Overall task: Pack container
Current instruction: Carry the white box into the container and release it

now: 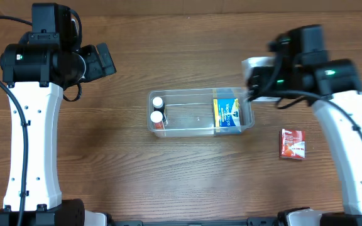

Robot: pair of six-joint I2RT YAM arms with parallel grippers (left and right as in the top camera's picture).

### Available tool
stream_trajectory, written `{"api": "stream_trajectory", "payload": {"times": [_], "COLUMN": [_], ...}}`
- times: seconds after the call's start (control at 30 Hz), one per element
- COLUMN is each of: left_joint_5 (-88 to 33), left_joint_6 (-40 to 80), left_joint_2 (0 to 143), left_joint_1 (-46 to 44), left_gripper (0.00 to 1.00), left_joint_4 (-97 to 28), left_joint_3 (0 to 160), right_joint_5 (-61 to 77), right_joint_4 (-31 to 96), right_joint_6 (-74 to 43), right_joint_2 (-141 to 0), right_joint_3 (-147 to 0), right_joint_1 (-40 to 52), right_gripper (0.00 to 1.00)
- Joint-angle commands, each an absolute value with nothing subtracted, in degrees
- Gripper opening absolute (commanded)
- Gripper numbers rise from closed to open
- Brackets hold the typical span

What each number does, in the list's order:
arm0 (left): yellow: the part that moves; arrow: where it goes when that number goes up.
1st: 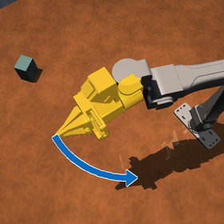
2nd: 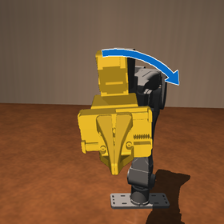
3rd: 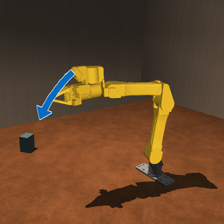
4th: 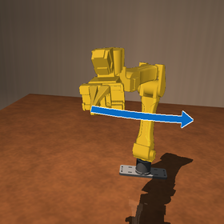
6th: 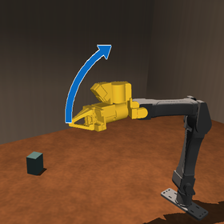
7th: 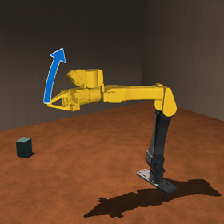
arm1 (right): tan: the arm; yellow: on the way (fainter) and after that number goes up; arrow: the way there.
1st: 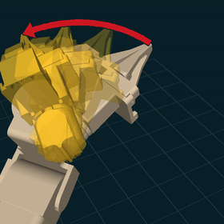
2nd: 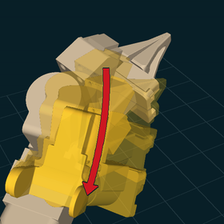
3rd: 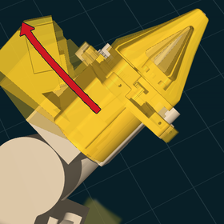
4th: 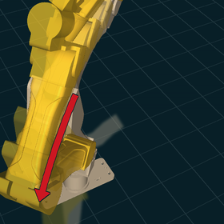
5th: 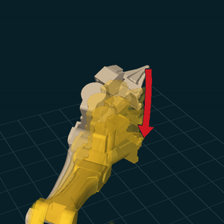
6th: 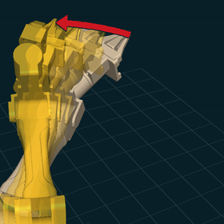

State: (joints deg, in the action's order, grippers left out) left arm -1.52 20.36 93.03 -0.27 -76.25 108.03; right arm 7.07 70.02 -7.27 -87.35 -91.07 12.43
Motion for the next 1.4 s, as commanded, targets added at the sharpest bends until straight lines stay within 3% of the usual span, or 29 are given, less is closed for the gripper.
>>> {"api": "stream_trajectory", "payload": {"times": [0.0,0.33,1.07,1.17,1.37], "left_joint_5": [-1.3,-1.15,-0.78,-0.43,-0.45], "left_joint_6": [18.61,18.61,18.59,18.59,18.59], "left_joint_2": [93.49,93.49,93.49,93.49,93.49], "left_joint_1": [-0.01,-0.01,-0.01,-0.01,-0.01], "left_gripper": [1.0,1.0,1.0,1.0,1.0], "left_joint_4": [-76.05,-76.05,-76.01,-76.03,-76.01], "left_joint_3": [107.72,107.72,107.72,107.72,107.72], "right_joint_5": [6.22,4.58,5.26,5.28,5.26], "right_joint_4": [67.53,64.38,63.7,63.81,63.81], "right_joint_6": [-13.43,-21.12,-22.37,-22.37,-22.37], "right_joint_2": [-89.19,-98.45,-111.57,-111.57,-111.57], "right_joint_3": [-91.88,-90.13,-89.93,-89.93,-89.93], "right_joint_1": [19.68,29.56,29.93,29.95,29.95], "right_gripper": [0.72,0.72,0.73,0.84,0.91]}}
